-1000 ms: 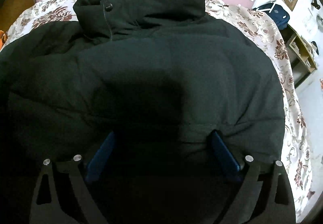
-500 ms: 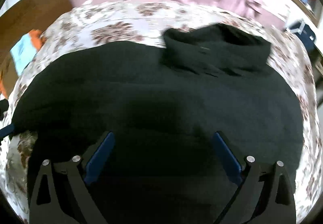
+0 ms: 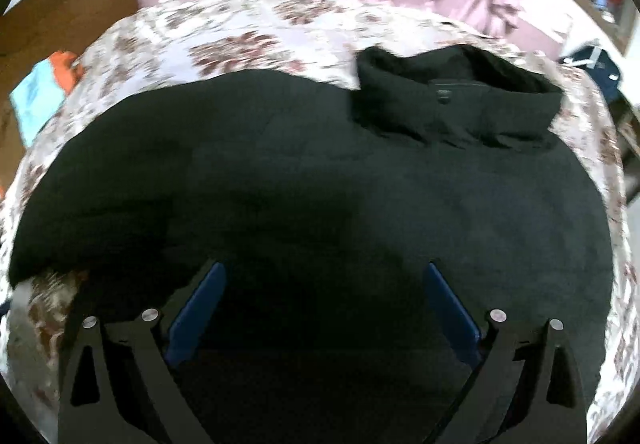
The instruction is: Fold large clothes
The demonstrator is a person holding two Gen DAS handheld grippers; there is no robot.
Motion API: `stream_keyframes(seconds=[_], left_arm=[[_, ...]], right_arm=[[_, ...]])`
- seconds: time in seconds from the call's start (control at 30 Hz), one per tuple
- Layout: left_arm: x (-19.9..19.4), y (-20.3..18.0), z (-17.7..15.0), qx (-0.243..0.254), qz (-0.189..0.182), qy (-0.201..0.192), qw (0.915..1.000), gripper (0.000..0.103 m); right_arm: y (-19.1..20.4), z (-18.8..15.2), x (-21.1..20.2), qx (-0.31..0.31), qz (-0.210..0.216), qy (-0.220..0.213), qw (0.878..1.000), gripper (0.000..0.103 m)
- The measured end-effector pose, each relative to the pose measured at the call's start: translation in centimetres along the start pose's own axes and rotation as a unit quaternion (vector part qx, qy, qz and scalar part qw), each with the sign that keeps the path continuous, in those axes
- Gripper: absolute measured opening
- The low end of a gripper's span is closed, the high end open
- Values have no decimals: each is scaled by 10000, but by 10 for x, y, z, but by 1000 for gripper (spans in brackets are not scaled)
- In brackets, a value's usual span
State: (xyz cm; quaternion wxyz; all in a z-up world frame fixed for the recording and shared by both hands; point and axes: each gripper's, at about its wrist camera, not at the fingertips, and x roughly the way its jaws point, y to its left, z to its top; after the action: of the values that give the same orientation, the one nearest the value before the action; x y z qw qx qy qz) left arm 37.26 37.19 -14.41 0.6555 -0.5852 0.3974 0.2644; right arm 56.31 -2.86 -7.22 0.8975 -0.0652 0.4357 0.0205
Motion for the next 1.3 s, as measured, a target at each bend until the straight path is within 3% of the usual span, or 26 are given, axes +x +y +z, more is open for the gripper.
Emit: stream_keyframes(seconds=[0.17, 0.27, 0.43, 0.57, 0.67, 0.7, 0.73, 0.8, 0.93, 1.07, 1.17, 1.3], left_arm=[[19, -17, 1, 364, 472, -77, 9982, 103], [21, -18, 5, 330, 618, -1, 9975, 103], [23, -17, 9, 139, 698, 95, 9974, 103], [20, -15, 9, -38, 750, 32, 9972, 103], [13, -12, 6, -183, 768, -222, 9966, 79], [10, -12, 6, -233, 786, -330, 9961, 65], [6, -12, 5, -254, 794, -478, 9954, 41], [-5, -13, 5, -272, 738, -748, 9941, 17], [-29, -30, 2, -118, 483, -1213, 9914, 9], [-63, -74, -5, 478, 47, -1582, 9862, 7], [-94, -126, -20, 1368, -381, -1904, 9714, 7], [-127, -197, -48, 2431, -1109, -1930, 9441, 7]], right_arm=[[-18, -5, 25, 357, -203, 364, 9985, 97], [-20, -15, 45, 375, -203, 649, 9970, 97], [-1, -28, 67, -329, -629, 799, 9943, 101], [3, -35, 71, -434, -683, 700, 9943, 102], [1, -37, 69, -531, -584, 735, 9942, 102], [0, -37, 65, -531, -550, 717, 9945, 101], [-4, -38, 56, -443, -517, 593, 9959, 101], [-14, -40, 36, -232, -420, 305, 9984, 101], [-31, -47, 8, -143, -431, 5, 9990, 102], [-52, -50, -6, -226, -466, -26, 9987, 101], [-69, -58, -18, -152, -508, -81, 9986, 101], [-87, -50, -34, 60, -704, -285, 9971, 101]])
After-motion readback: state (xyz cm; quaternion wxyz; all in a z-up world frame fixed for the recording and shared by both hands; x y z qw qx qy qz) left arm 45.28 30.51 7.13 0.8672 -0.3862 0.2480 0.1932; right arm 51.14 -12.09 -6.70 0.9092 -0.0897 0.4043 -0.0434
